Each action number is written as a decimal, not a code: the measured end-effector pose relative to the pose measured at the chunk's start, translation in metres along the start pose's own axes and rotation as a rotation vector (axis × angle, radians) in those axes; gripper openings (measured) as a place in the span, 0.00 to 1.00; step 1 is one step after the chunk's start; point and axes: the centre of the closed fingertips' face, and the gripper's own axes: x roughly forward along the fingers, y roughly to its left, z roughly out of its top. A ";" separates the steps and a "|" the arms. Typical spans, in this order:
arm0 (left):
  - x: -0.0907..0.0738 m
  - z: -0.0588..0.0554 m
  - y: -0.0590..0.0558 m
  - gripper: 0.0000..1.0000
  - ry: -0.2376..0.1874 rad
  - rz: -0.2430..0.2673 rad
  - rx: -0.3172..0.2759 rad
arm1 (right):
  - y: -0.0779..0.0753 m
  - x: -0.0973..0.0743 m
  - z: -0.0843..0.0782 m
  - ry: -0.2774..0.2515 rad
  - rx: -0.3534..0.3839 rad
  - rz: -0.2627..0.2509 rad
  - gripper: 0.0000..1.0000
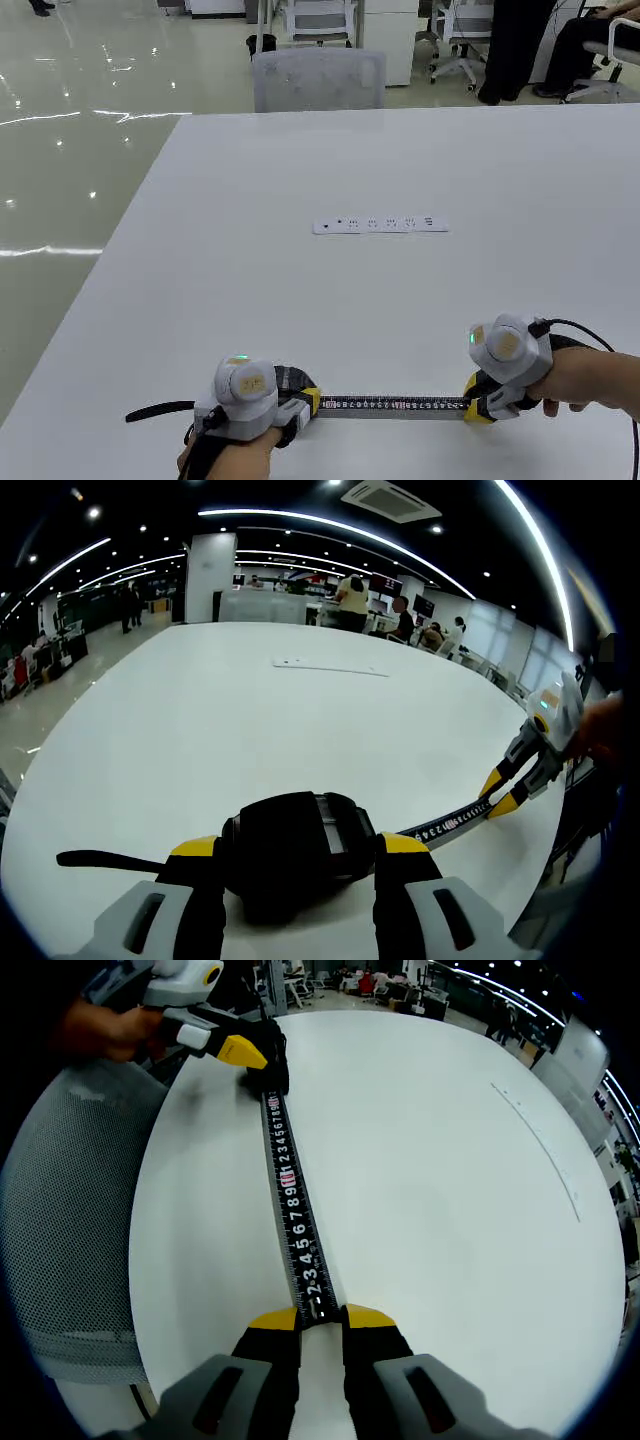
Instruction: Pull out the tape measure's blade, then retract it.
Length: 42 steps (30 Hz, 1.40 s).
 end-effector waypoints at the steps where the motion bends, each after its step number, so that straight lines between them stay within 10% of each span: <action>1: 0.000 0.000 0.000 0.56 0.000 0.000 0.000 | 0.000 0.000 0.001 -0.001 -0.003 0.000 0.14; 42: -0.001 0.000 -0.001 0.56 0.008 -0.014 -0.007 | 0.004 0.012 0.027 -0.038 0.000 0.006 0.14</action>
